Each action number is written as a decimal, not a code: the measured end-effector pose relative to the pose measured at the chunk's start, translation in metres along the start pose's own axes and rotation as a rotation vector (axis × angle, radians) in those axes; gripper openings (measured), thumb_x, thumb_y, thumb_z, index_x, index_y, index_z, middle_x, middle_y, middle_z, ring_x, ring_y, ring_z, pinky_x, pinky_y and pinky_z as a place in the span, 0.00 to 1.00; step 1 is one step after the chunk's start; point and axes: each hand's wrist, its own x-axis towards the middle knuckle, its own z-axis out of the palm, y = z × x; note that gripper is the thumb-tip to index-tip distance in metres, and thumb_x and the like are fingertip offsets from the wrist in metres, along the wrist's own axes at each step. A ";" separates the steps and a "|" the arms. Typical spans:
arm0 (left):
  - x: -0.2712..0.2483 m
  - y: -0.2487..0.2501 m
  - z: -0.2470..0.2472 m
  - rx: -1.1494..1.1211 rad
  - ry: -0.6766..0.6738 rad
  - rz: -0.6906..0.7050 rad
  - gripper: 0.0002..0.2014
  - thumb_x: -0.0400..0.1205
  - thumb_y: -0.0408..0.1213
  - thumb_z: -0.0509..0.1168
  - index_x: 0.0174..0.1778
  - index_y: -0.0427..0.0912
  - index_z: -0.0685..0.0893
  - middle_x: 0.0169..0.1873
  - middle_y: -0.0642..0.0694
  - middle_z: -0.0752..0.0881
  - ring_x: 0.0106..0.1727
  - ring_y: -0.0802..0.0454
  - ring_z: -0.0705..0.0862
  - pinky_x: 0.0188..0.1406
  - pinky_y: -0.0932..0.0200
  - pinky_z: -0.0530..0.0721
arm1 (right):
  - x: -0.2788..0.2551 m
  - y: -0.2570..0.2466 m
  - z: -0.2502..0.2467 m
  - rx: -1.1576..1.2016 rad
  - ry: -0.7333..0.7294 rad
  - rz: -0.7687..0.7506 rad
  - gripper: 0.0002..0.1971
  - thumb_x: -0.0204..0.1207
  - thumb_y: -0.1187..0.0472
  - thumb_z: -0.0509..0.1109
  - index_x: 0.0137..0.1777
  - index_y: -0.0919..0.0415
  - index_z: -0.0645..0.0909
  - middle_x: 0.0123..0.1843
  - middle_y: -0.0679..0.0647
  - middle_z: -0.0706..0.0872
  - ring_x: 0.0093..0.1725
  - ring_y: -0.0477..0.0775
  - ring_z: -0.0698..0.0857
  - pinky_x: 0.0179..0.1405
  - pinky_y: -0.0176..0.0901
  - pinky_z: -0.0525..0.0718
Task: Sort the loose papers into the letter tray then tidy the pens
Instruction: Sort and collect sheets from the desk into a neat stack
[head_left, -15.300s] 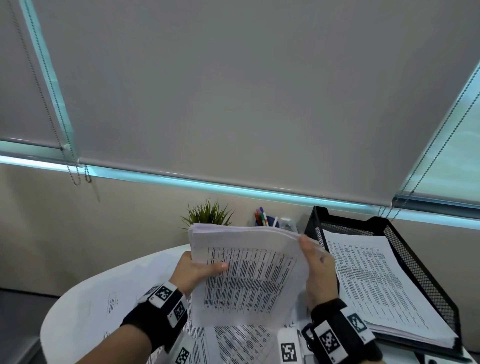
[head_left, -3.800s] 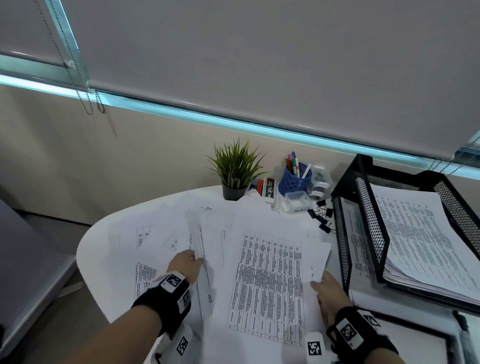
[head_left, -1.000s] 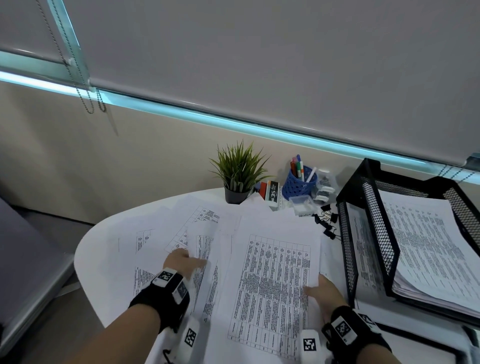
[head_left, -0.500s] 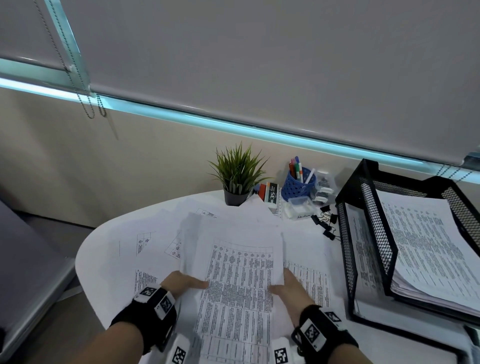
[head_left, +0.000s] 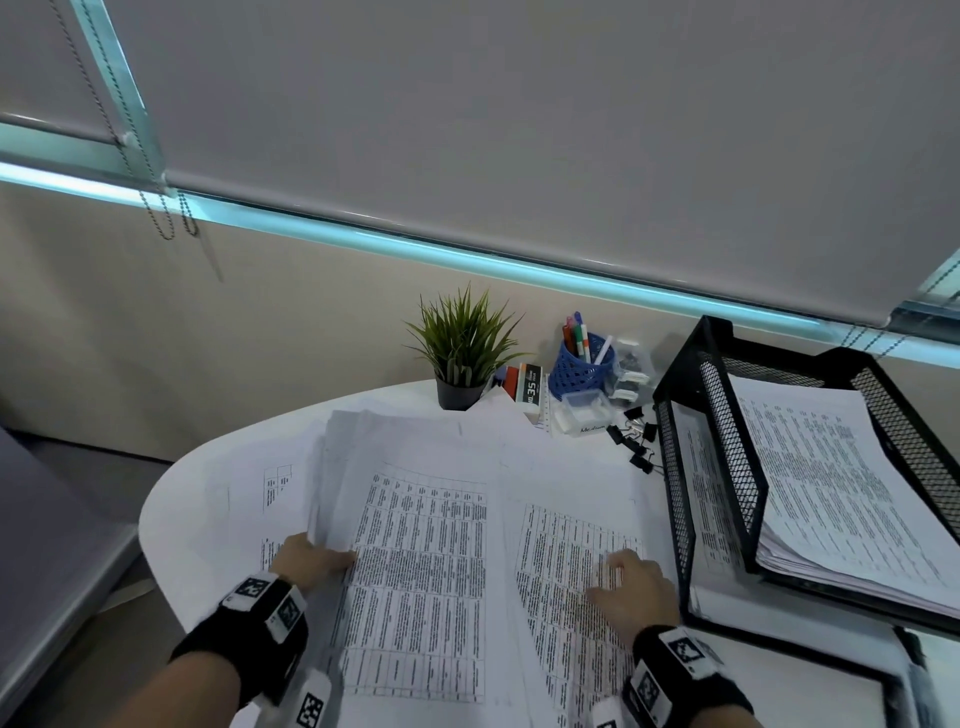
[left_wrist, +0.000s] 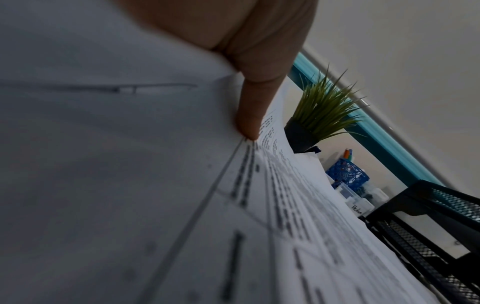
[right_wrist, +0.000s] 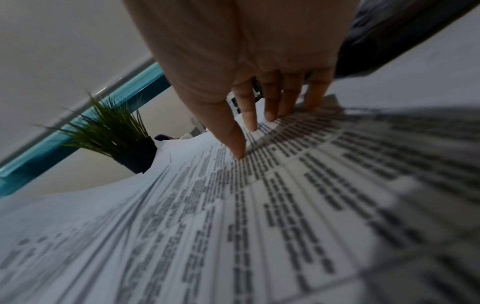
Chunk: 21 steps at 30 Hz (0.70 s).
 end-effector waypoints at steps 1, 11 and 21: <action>-0.001 0.001 -0.002 0.009 0.007 -0.003 0.28 0.74 0.32 0.74 0.65 0.19 0.73 0.60 0.26 0.81 0.55 0.35 0.81 0.50 0.54 0.76 | -0.003 0.003 -0.002 -0.028 -0.007 0.046 0.32 0.67 0.45 0.75 0.70 0.53 0.71 0.71 0.58 0.74 0.69 0.60 0.74 0.68 0.56 0.77; -0.002 -0.001 -0.008 -0.018 -0.020 -0.018 0.25 0.72 0.32 0.75 0.60 0.20 0.76 0.56 0.26 0.82 0.45 0.41 0.78 0.48 0.53 0.77 | -0.027 0.002 -0.006 -0.233 -0.103 0.245 0.63 0.57 0.31 0.76 0.79 0.67 0.46 0.79 0.66 0.63 0.77 0.63 0.66 0.76 0.53 0.64; -0.003 -0.014 -0.017 -0.026 -0.047 0.036 0.23 0.71 0.24 0.74 0.60 0.20 0.77 0.56 0.26 0.83 0.54 0.36 0.82 0.56 0.48 0.77 | -0.032 0.014 -0.001 0.304 0.029 0.230 0.62 0.57 0.65 0.85 0.82 0.66 0.43 0.75 0.73 0.66 0.72 0.70 0.71 0.70 0.60 0.75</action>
